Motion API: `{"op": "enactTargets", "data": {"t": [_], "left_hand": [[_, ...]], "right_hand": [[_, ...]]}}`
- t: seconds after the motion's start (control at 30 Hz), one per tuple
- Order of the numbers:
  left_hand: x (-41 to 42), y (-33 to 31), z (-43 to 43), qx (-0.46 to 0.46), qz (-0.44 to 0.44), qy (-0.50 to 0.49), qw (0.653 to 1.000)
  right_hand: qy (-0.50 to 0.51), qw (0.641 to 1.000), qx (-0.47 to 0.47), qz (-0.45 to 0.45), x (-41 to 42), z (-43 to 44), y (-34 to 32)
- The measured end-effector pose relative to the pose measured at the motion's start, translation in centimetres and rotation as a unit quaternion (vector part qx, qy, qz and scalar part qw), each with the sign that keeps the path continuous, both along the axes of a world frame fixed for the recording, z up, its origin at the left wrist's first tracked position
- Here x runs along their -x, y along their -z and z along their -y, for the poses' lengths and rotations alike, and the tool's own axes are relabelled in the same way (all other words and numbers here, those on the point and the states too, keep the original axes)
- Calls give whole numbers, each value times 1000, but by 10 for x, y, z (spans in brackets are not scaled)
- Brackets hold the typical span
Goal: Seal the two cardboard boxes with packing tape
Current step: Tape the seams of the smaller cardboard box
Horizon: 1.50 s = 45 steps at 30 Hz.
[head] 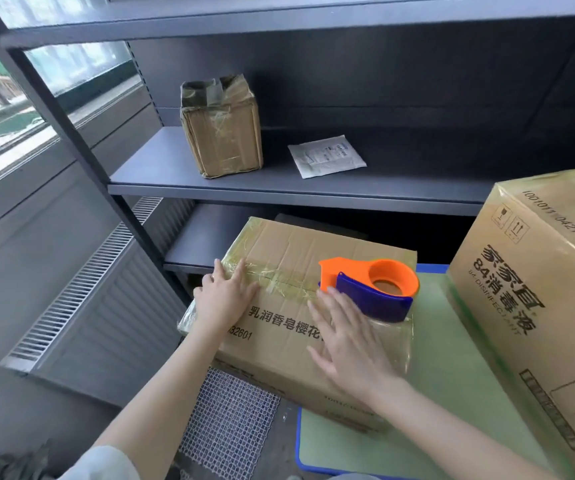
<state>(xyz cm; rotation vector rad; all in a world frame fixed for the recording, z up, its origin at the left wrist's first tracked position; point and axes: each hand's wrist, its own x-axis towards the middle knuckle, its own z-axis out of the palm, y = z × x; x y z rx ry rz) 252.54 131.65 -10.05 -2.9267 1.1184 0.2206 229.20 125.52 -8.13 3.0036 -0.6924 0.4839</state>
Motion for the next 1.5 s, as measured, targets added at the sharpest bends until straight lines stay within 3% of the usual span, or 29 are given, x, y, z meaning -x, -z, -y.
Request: {"op": "enactTargets", "data": {"t": [0.17,0.63,0.93,1.1,1.27,1.4,1.5], "left_hand": [[10,3,-2,4,16,-20,1000],[107,-4,-28,-9,40,-110,993],[212,-16,-30,-102,57,-133,984],[244,-18,-37,-95,58,-102,989],[223,-25,-55,-26,60,-93,994],[206,-22,-72,31,62,-33,997],[194,-19,-80,25,97,45,994]], "right_hand": [[-43,979,-105,-166,-4,-13,11],[-131,955,-129,-232,69,42,1],[-80,945,-151,-280,118,43,-8],[-65,948,-168,-264,118,3,3],[-45,944,-186,-270,105,-30,4],[-41,941,-184,-279,91,-58,8],[-23,941,-176,-287,79,-73,8]]}}
